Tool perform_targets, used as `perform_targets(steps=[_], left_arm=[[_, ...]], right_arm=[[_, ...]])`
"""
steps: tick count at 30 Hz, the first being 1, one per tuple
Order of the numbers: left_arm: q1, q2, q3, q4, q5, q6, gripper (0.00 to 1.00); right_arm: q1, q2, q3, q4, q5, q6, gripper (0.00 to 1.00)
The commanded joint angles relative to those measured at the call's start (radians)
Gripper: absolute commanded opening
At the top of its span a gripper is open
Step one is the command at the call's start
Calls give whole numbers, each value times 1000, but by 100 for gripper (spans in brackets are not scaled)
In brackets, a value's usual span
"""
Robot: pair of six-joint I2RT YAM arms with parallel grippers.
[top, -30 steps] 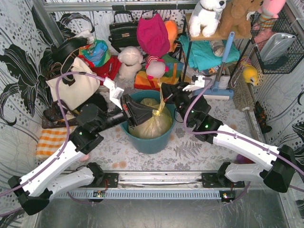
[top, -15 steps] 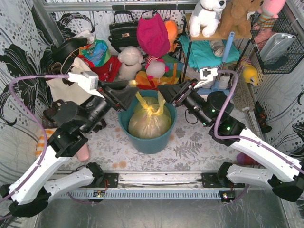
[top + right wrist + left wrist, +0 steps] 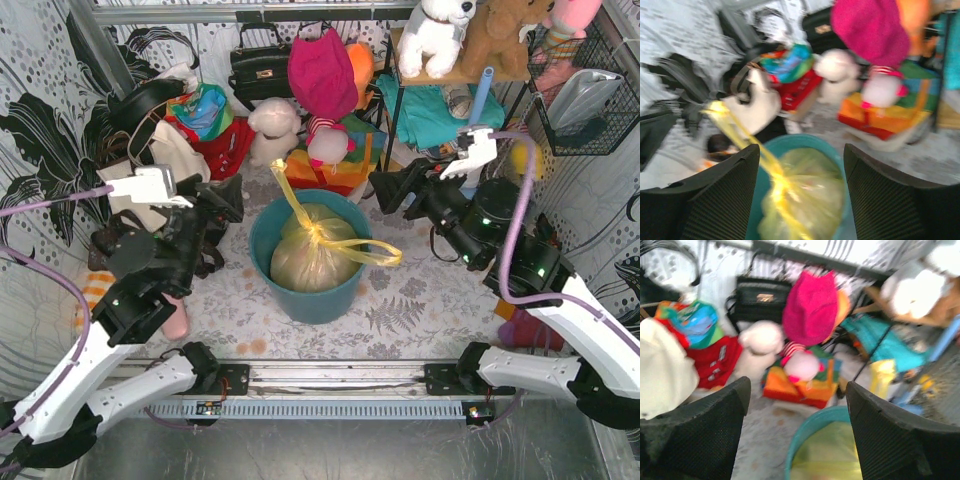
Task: Tie the trash bag
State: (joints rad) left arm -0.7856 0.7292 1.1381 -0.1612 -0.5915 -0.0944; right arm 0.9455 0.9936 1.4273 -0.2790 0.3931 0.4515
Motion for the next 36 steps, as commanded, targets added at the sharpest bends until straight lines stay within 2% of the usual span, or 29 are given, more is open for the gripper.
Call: perform_targets(steps=[1,3,6,9,14,17,20,24,26,30,34,36], left_arm=[[-3,-20,-109,1,-224,9,88],[-1,-38,-174,30,-294,-9,92],[25,-68,-277,86,-324,-36,100],[99,-67,-336,89,-302,-96,98],[292,-17,-454,124,-181,-205,98],[388,30,-533,168,-151,-277,98],[459,68,-615,236,-159,-326,98],[506,146,-709,338,-178,-326,98],[507,185,-763,427,-201,-281,98],[508,237,-905,703,-216,-202,98],[509,340,-1030,1095,-158,-105,98],[508,403,-1020,1165,-121,-50,98]], right_arm=[[-6,42,-5,-198,265,-150,71],[-25,50,-37,-210,319,-184,75],[-92,52,-100,-208,328,-203,86],[-216,39,-188,-184,255,-197,98],[-447,14,-362,-134,174,-154,97],[-562,-9,-491,-64,195,-142,97],[-675,-39,-644,52,212,-154,97],[-744,-28,-856,266,271,-207,97],[-758,-6,-949,392,309,-250,97],[-769,62,-1092,653,364,-347,97],[-787,166,-1160,852,277,-378,97],[-787,203,-1177,945,234,-399,97]])
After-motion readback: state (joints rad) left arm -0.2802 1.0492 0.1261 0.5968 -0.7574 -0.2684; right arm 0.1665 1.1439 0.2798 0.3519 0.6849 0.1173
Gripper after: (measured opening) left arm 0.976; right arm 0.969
